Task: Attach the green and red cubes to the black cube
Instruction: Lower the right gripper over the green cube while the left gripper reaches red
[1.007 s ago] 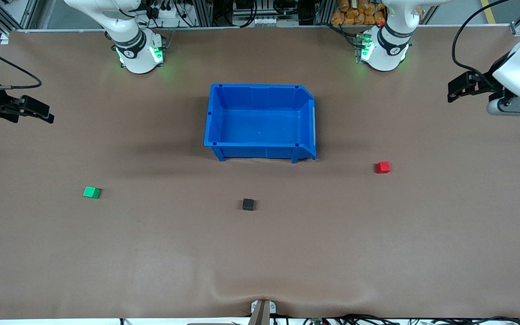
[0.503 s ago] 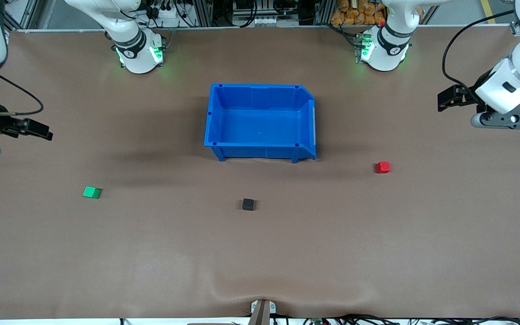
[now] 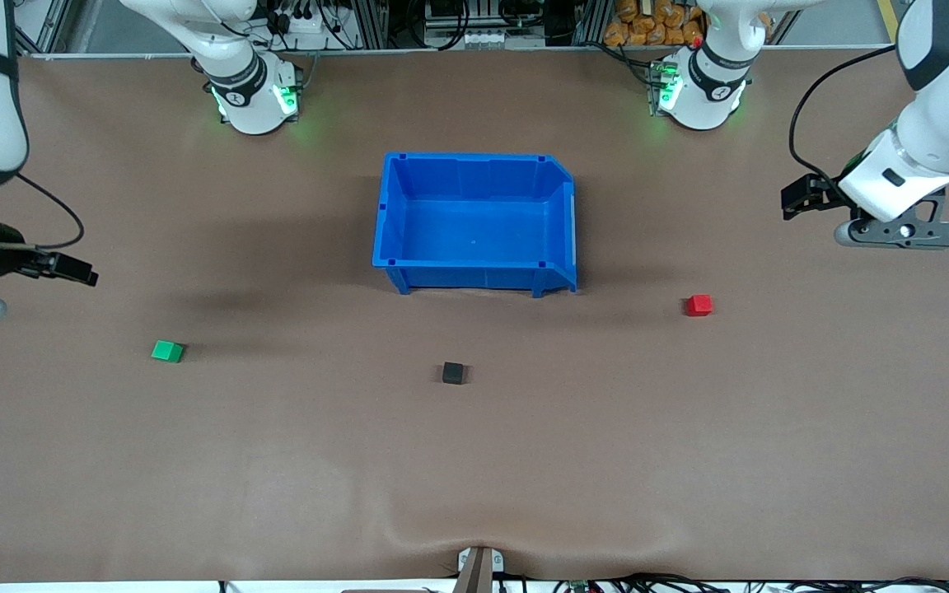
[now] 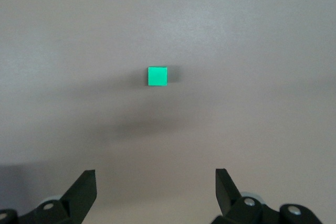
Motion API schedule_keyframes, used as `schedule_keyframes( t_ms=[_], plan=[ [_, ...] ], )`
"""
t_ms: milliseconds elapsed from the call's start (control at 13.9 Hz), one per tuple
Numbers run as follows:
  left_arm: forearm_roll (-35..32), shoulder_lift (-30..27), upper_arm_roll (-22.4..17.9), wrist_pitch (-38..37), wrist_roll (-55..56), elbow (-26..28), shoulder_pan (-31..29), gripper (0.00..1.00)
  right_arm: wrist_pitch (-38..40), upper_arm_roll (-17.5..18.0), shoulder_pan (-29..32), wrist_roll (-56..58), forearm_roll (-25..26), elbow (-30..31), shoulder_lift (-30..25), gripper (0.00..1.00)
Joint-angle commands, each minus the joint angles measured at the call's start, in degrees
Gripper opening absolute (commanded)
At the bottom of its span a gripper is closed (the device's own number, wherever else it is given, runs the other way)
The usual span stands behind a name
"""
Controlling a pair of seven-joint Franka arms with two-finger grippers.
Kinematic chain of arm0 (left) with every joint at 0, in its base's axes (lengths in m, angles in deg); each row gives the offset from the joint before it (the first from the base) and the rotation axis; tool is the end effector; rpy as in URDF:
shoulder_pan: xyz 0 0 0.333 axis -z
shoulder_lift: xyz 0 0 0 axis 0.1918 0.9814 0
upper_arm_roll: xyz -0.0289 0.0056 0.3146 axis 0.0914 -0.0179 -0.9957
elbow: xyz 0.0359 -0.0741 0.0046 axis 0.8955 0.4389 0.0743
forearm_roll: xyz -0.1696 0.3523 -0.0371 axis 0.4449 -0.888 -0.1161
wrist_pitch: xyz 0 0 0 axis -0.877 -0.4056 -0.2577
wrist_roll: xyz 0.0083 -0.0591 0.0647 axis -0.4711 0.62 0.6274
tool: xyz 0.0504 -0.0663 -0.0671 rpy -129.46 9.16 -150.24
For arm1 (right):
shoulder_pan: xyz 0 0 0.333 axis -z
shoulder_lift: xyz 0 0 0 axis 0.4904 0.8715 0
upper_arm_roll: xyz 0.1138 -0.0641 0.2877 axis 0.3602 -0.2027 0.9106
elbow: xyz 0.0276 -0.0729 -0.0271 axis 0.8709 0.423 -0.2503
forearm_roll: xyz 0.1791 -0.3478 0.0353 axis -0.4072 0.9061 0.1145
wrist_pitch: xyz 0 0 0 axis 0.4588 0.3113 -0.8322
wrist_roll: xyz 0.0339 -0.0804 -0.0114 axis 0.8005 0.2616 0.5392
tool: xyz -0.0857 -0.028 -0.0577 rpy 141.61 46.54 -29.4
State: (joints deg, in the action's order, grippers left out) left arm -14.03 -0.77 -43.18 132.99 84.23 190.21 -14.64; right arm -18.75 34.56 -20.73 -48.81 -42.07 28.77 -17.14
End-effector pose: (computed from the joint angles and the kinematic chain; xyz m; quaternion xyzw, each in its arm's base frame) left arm 0.5175 -0.0541 0.5288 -0.9975 0.0436 0.0383 0.0398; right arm 0.5730 -0.1145 0.4467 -0.9954 0.0816 0.0506 0.0008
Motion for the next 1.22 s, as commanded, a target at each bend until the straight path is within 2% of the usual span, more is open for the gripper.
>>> schedule_keyframes(
  t_ms=[0,144,360,503,647,791,1151],
  plan=[
    [-0.93,-2.24,0.78,4.74,1.4,5.18,-0.64,1.0,-2.31,0.87,1.3,0.13,0.91,0.38,2.04,1.0],
    [-0.93,-2.06,0.87,7.99,1.41,7.63,-0.73,1.0,-6.69,0.87,2.0,0.22,0.91,4.14,2.05,1.0],
    [-0.84,0.12,0.87,10.72,1.41,8.7,-2.66,1.0,-17.22,0.87,2.0,0.22,0.91,11.0,2.31,1.0],
    [-0.76,0.57,0.87,15.1,1.41,11.58,-2.66,1.0,-22.87,0.87,1.48,0.04,0.91,13.13,4.75,1.0],
    [-0.32,1.27,0.87,19.24,1.41,13.97,-2.57,1.0,-23.85,0.87,1.3,-0.66,0.91,12.78,7.83,1.0],
    [-0.32,3.11,0.87,20.31,1.32,14.59,-2.57,1.0,-27.27,0.87,0.86,-1.36,0.91,11.91,11.43,1.0],
    [-0.32,8.3,1.04,25.14,1.23,14.77,-1.96,1.0,-27.55,0.87,-2.57,-6.64,0.91,3.56,22.33,1.0]
  ],
)
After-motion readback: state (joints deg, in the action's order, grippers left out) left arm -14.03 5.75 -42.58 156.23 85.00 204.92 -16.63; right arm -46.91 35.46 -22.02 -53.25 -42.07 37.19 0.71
